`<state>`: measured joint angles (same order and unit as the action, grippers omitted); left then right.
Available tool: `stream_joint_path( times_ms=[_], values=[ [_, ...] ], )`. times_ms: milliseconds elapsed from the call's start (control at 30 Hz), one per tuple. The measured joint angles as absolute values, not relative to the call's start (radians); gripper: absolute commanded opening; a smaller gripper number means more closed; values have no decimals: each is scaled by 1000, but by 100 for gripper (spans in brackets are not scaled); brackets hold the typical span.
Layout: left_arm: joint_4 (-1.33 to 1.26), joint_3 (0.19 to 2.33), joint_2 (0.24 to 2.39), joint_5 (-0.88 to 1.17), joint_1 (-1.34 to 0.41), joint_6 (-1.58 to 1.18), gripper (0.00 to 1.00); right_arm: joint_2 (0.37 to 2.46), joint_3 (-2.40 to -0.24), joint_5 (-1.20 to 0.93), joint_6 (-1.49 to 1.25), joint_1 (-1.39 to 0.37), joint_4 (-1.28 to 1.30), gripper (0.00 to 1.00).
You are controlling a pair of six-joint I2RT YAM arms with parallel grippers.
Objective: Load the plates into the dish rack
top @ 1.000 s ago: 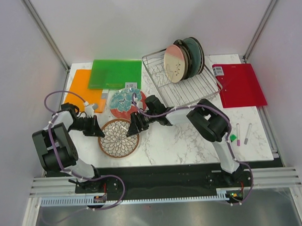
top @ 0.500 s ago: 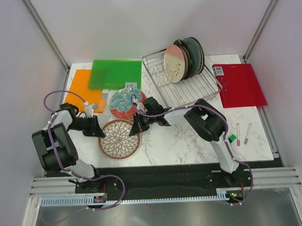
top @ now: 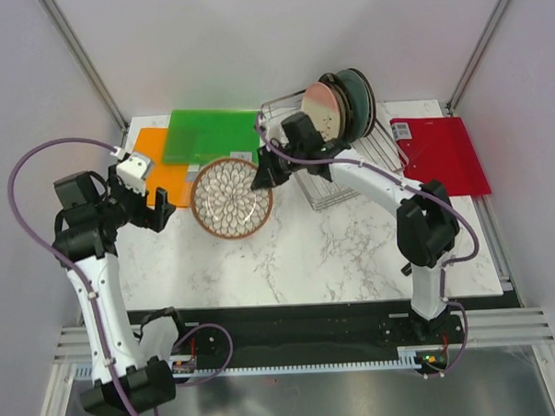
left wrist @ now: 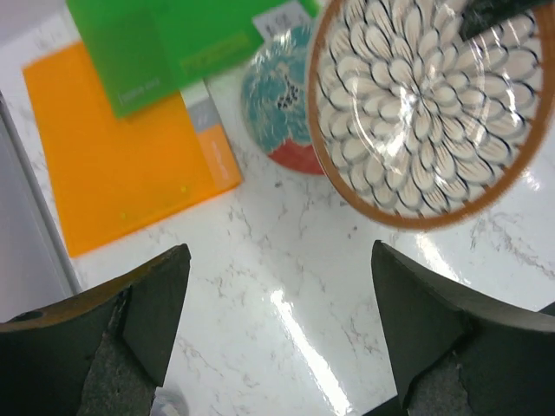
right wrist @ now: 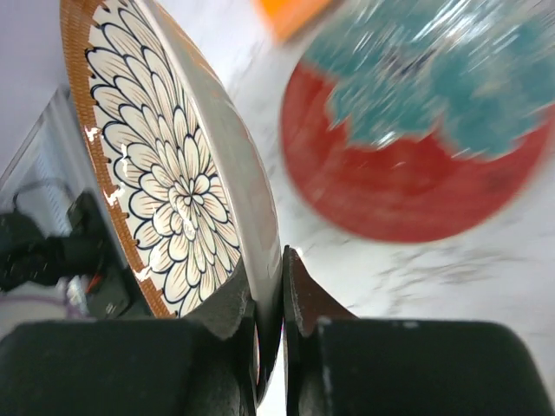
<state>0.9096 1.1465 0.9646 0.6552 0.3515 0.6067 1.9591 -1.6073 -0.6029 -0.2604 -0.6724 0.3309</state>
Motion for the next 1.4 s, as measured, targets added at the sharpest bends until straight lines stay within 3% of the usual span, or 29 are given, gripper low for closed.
stream_joint_path(
  times_ms=[267,467,700,867,1067,1400],
  values=[
    [873,1250,987,872,351,482,87,1819,-1871,-223,-109,-565,392,0],
    [823,1251,1110,923,319,327,82,1766,-1880,231,-4,-604,307,0],
    [747,1240,1124,859,132,262,84,1785,-1809,610,213,-630,102,0],
    [680,1192,1095,771,10,226,84,1835,-1817,718,297,-609,59,0],
    [645,1154,1089,712,12,207,84,1980,-1937,790,334,-587,102,0],
    [625,1122,1089,707,12,197,84,2057,-1963,796,345,-580,154,0]
  ],
)
